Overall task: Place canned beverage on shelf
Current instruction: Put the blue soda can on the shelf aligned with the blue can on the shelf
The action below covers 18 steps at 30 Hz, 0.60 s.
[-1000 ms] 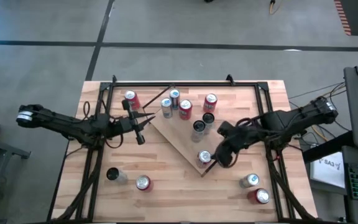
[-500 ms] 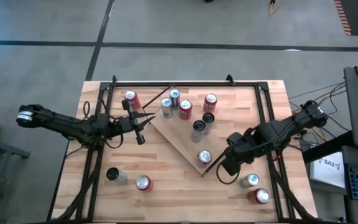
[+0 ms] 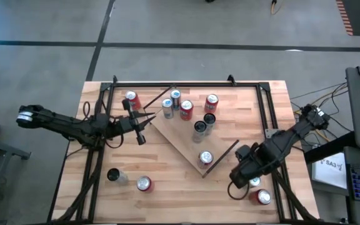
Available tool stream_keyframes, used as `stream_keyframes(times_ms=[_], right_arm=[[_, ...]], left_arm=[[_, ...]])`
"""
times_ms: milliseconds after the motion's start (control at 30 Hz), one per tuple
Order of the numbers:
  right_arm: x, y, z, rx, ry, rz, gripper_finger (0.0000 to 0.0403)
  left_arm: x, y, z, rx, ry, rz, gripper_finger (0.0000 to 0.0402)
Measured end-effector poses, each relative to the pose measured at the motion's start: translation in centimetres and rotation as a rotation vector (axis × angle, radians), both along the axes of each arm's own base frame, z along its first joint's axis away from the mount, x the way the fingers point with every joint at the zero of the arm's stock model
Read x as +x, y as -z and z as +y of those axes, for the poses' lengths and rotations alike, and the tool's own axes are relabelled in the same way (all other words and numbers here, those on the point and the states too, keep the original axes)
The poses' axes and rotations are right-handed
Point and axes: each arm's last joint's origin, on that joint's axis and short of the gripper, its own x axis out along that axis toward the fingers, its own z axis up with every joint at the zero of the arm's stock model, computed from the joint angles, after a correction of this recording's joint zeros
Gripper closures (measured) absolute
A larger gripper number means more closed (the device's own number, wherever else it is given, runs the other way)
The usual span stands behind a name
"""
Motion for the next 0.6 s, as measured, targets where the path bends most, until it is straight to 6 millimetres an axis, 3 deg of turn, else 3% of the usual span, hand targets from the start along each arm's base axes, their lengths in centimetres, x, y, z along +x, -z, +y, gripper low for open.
stream_keyframes(times_ms=[200,600], right_arm=[[-0.8,1.2,0.5,-0.025,-0.010,0.039,0.0044],[-2.7,3.1,2.6,-0.076,-0.020,0.084,0.0044]], left_arm=[[0.0,0.1,0.0,-0.041,0.010,-0.005,0.0365],[0.0,0.1,0.0,-0.055,0.013,-0.010,0.0365]])
